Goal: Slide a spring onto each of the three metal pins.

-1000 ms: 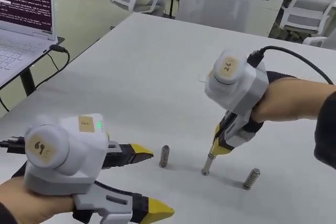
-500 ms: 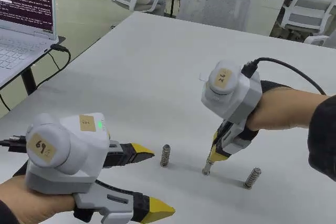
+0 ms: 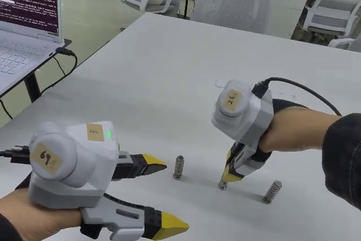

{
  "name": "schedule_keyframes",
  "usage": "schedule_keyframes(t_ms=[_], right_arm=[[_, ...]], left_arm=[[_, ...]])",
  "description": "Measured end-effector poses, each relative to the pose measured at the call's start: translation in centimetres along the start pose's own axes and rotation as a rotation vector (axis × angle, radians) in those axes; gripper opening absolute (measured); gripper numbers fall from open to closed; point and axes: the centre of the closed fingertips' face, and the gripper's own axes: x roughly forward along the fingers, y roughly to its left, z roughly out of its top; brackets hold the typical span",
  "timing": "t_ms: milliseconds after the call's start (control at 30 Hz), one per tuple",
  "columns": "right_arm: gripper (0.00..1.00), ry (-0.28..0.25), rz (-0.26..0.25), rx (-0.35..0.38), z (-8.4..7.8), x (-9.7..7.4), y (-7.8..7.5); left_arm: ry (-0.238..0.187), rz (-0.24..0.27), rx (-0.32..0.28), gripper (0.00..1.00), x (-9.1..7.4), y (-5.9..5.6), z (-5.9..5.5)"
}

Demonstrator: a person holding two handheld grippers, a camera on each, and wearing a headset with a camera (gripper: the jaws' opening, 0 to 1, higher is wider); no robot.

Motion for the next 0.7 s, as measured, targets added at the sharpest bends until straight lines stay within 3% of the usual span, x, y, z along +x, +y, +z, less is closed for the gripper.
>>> schedule_keyframes(t_ms=[700], right_arm=[[0.08,0.004,0.002,0.015,-0.28,0.91,0.03]], left_arm=[[0.005,0.001,0.003,0.56,0.01,0.0,-0.04]])
